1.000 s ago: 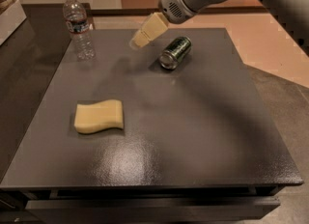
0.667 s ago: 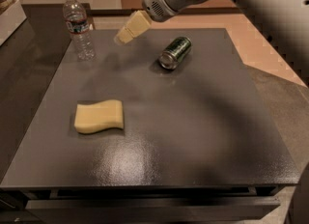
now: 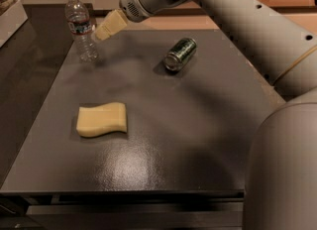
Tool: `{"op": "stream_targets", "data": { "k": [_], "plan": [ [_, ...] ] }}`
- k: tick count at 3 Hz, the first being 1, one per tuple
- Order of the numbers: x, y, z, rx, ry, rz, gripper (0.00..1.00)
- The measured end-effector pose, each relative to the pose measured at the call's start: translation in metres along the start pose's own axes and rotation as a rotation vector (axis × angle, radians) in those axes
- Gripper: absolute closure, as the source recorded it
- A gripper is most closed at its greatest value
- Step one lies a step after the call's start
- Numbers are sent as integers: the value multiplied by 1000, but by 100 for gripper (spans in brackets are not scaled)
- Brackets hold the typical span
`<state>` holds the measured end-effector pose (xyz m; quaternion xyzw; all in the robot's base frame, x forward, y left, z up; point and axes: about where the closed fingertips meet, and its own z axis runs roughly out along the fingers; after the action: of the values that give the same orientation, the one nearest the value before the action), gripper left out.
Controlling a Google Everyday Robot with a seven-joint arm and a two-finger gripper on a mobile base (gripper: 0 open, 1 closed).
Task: Move water bottle near sponge
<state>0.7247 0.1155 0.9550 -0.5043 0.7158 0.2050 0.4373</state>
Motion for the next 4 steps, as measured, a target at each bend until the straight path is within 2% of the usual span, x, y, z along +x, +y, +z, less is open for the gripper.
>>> {"op": "stream_targets", "data": {
  "k": [2, 4],
  "plan": [
    [-28, 5, 46, 18, -82, 40, 0],
    [-54, 12, 75, -13, -118, 40, 0]
  ]
}}
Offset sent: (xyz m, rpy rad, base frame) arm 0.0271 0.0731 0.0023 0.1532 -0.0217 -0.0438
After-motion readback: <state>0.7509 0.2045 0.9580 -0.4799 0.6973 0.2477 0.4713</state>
